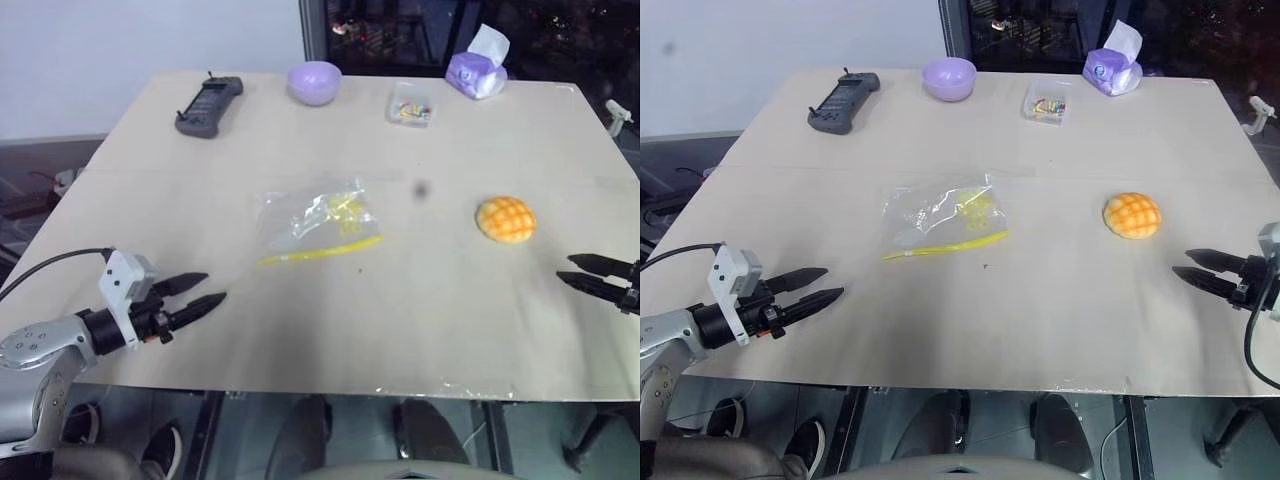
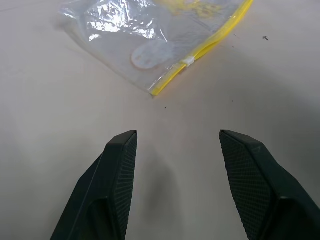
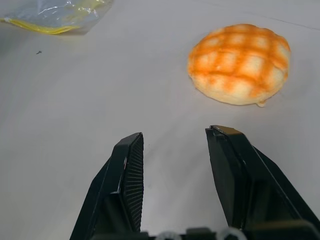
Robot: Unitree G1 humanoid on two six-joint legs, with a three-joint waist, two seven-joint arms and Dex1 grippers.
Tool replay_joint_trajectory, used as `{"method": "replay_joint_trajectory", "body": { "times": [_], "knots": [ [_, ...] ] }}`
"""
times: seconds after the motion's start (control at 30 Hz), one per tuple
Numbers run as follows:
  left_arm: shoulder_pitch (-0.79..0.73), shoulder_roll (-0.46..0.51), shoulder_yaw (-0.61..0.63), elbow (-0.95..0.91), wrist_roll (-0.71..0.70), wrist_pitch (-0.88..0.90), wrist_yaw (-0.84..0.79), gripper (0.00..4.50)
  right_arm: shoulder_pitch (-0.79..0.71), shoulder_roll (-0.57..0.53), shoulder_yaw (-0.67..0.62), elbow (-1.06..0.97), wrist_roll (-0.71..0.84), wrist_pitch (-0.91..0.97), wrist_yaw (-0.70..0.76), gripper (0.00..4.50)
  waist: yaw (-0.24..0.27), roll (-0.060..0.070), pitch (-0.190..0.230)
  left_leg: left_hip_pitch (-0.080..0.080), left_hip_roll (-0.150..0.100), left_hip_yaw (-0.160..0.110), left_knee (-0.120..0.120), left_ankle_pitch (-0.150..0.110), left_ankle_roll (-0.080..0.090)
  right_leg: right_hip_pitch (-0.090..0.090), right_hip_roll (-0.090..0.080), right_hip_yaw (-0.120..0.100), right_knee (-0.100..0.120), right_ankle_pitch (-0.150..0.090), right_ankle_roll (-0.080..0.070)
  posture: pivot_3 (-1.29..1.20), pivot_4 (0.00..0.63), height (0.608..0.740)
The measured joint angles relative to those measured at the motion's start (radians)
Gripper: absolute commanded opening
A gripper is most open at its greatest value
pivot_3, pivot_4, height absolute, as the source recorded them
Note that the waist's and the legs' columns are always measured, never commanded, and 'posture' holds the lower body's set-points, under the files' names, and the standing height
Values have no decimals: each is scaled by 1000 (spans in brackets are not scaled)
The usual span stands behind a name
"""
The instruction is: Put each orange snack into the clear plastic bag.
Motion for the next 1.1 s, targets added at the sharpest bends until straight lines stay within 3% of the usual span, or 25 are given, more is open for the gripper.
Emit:
{"method": "replay_joint_trajectory", "body": {
  "times": [0.83,1.0,1.1],
  "knots": [
    [-47,-15,-34,4,12,-18,20,2764,19,0,0,-5,0,1,10,2154,0,0,0,0,0,0,0,0,0,0,0,0,0,0,0,0,150,740],
    [-76,-63,-118,3,52,-29,67,2764,20,0,0,-49,21,26,13,2154,1,0,0,0,0,0,0,0,0,0,0,0,0,0,0,0,150,740],
    [-114,-98,-208,-29,104,-33,116,2764,43,14,-6,-181,110,99,33,2154,3,0,0,0,0,-1,0,0,0,0,0,0,1,0,0,0,150,740]
  ]
}}
